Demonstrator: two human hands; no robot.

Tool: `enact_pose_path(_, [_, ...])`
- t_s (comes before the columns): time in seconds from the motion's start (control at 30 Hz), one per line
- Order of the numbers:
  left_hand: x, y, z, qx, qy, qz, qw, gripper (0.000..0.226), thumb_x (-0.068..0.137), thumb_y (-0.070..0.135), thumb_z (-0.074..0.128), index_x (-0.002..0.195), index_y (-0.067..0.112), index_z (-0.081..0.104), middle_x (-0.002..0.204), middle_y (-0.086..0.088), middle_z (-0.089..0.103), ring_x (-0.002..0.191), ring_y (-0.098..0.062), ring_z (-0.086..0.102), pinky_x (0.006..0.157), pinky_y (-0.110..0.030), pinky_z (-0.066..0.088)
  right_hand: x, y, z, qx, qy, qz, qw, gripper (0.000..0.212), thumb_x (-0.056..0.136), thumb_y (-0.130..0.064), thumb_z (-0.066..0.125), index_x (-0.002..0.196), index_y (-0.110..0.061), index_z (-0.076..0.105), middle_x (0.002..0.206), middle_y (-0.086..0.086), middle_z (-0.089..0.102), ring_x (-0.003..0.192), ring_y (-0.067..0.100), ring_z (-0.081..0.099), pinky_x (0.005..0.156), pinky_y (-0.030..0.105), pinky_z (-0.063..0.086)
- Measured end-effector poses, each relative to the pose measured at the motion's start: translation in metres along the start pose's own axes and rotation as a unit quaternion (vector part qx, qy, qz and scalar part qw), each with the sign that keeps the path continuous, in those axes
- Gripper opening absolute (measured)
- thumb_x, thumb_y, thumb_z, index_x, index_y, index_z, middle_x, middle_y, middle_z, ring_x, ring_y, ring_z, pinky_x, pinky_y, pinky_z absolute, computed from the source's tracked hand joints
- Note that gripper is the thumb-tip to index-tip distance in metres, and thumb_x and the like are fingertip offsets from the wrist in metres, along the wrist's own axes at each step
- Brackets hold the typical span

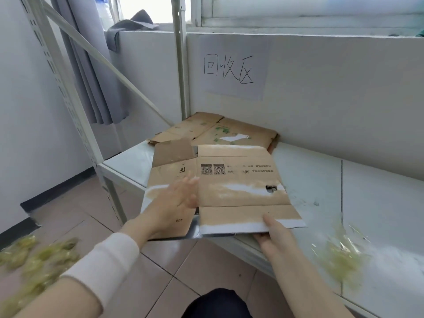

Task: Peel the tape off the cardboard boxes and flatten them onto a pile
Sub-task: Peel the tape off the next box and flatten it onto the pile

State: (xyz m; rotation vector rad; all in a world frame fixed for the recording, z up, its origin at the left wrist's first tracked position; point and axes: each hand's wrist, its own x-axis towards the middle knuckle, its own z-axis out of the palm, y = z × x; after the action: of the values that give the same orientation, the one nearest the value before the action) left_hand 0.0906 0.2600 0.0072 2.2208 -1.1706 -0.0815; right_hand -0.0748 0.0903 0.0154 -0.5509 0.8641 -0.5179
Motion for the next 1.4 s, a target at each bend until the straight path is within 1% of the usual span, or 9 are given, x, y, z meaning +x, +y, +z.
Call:
enact_pose_path(0.1, [0.037, -0.004, 0.028, 0.099, -0.033, -0.093, 0.990, 0.052, 0.099, 0.041, 0.027, 0.148, 0.030, 0.014, 0.159, 0.001, 0.002, 0.146, -0.014, -0.005, 0.118, -0.038, -0.001, -0.008, -0.001, -0.002, -0.027, -0.013, 0.026, 0.999, 0.009, 0.093, 0.003, 0.046, 0.095, -0.002, 0.052, 0.116, 0.016, 0.052, 0.114, 0.031, 0.051, 0.093, 0.047, 0.043])
enact_pose_path(0.27, [0.041, -0.008, 0.055, 0.157, -0.045, -0.121, 0.979, 0.050, 0.099, 0.044, 0.022, 0.147, 0.037, 0.012, 0.159, 0.009, 0.000, 0.146, -0.011, -0.007, 0.118, -0.041, -0.004, -0.009, -0.021, -0.017, -0.171, 0.088, -0.073, 0.979, 0.016, 0.088, 0.000, 0.051, 0.105, -0.002, 0.052, 0.102, 0.010, 0.053, 0.093, 0.020, 0.052, 0.082, 0.026, 0.043])
enact_pose_path(0.37, [0.041, -0.010, 0.054, 0.164, -0.055, -0.119, 0.978, 0.050, 0.099, 0.045, 0.023, 0.147, 0.037, 0.013, 0.159, 0.009, 0.000, 0.146, -0.010, -0.006, 0.118, -0.041, -0.005, -0.003, -0.027, -0.009, -0.309, 0.139, -0.206, 0.918, 0.056, 0.088, -0.015, 0.053, 0.139, -0.010, 0.030, 0.142, 0.003, 0.024, 0.120, 0.019, 0.035, 0.092, 0.031, 0.037])
enact_pose_path(0.43, [0.042, -0.010, 0.054, 0.166, -0.053, -0.117, 0.978, 0.050, 0.098, 0.045, 0.024, 0.147, 0.037, 0.014, 0.159, 0.009, 0.001, 0.146, -0.010, -0.005, 0.118, -0.042, -0.004, 0.003, -0.023, 0.009, -0.447, 0.151, -0.265, 0.841, 0.065, 0.088, -0.024, 0.054, 0.144, -0.012, 0.024, 0.152, 0.005, 0.007, 0.141, 0.024, 0.005, 0.112, 0.039, 0.020])
enact_pose_path(0.53, [0.042, -0.011, 0.056, 0.169, -0.049, -0.116, 0.977, 0.050, 0.098, 0.045, 0.025, 0.147, 0.037, 0.015, 0.158, 0.009, 0.002, 0.146, -0.010, -0.005, 0.118, -0.041, -0.004, 0.014, -0.015, 0.028, -0.666, 0.114, -0.305, 0.671, 0.055, 0.088, -0.036, 0.051, 0.137, -0.019, 0.035, 0.155, 0.011, -0.009, 0.138, 0.030, -0.028, 0.110, 0.062, -0.007])
enact_pose_path(0.7, [0.041, -0.013, 0.058, 0.171, -0.030, -0.108, 0.979, 0.050, 0.098, 0.046, 0.026, 0.146, 0.038, 0.016, 0.158, 0.010, 0.003, 0.145, -0.009, -0.004, 0.118, -0.041, -0.003, 0.012, -0.029, 0.044, -0.757, 0.096, -0.368, 0.531, 0.061, 0.089, -0.051, 0.042, 0.141, -0.021, 0.030, 0.156, 0.010, -0.014, 0.133, 0.035, -0.037, 0.099, 0.056, -0.028])
enact_pose_path(0.9, [0.041, -0.012, 0.059, 0.170, -0.018, -0.109, 0.979, 0.050, 0.097, 0.046, 0.026, 0.146, 0.039, 0.015, 0.158, 0.012, 0.000, 0.145, -0.008, -0.005, 0.118, -0.040, -0.004, 0.048, -0.018, 0.053, -0.749, -0.055, -0.339, 0.567, 0.059, 0.097, -0.042, 0.032, 0.147, -0.013, 0.020, 0.158, 0.003, 0.000, 0.145, 0.021, -0.001, 0.116, 0.041, 0.008])
enact_pose_path(1.03, [0.041, -0.013, 0.061, 0.176, -0.026, -0.112, 0.978, 0.051, 0.097, 0.046, 0.027, 0.146, 0.040, 0.015, 0.158, 0.012, 0.000, 0.145, -0.008, -0.006, 0.118, -0.039, -0.005, 0.089, 0.008, 0.032, -0.807, -0.063, -0.347, 0.474, 0.064, 0.097, -0.046, 0.024, 0.149, -0.013, 0.004, 0.157, 0.004, -0.010, 0.144, 0.020, -0.013, 0.118, 0.036, -0.007])
enact_pose_path(1.4, [0.074, -0.023, 0.040, 0.252, 0.025, -0.053, 0.966, 0.081, 0.066, 0.070, 0.010, 0.120, 0.024, 0.048, 0.130, -0.004, 0.039, 0.122, -0.023, 0.032, 0.099, -0.035, 0.023, 0.090, 0.008, 0.016, -0.823, -0.109, -0.352, 0.432, 0.070, 0.094, -0.051, 0.017, 0.148, -0.015, -0.008, 0.156, -0.001, -0.018, 0.141, 0.009, -0.021, 0.115, 0.030, -0.014])
